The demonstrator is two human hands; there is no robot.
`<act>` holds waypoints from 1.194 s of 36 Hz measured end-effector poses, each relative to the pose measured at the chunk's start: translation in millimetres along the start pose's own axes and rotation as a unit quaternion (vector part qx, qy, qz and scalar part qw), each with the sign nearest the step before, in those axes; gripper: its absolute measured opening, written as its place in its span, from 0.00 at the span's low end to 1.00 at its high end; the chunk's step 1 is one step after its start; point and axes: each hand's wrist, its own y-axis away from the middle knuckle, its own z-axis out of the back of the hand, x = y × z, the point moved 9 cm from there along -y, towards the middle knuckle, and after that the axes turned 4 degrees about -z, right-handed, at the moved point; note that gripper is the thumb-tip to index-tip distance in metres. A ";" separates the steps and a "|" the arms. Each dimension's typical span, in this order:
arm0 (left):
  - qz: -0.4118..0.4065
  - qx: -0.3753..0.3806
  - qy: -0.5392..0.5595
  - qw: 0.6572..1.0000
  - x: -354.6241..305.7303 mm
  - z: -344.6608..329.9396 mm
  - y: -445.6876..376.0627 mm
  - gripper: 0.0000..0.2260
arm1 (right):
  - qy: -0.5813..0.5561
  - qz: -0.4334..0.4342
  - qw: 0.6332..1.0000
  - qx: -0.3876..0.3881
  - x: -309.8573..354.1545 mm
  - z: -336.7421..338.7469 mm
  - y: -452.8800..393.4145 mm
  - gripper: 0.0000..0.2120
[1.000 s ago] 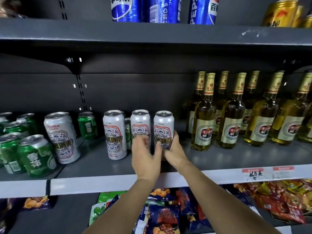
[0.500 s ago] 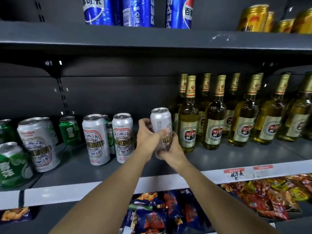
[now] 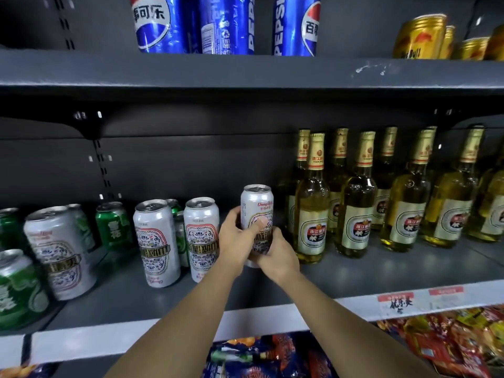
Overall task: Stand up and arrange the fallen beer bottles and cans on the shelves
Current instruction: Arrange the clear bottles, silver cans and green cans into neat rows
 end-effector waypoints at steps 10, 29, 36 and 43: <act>-0.008 -0.040 -0.067 0.997 29.5 -4.7 -7.0 0.25 | -0.121 -0.079 0.989 -0.038 16.4 -9.7 -24.1 0.23; 0.058 -0.063 -0.026 0.996 76.9 0.0 -38.3 0.28 | 0.008 -0.058 0.998 -0.005 31.9 -50.2 -96.1 0.12; 0.062 -0.093 -0.041 0.993 83.4 4.9 -44.5 0.26 | 0.034 -0.037 0.999 0.002 26.3 -60.0 -103.2 0.14; 0.047 -0.083 -0.056 0.994 79.8 1.9 -34.0 0.42 | 0.047 -0.024 0.998 0.035 27.4 -58.0 -92.9 0.17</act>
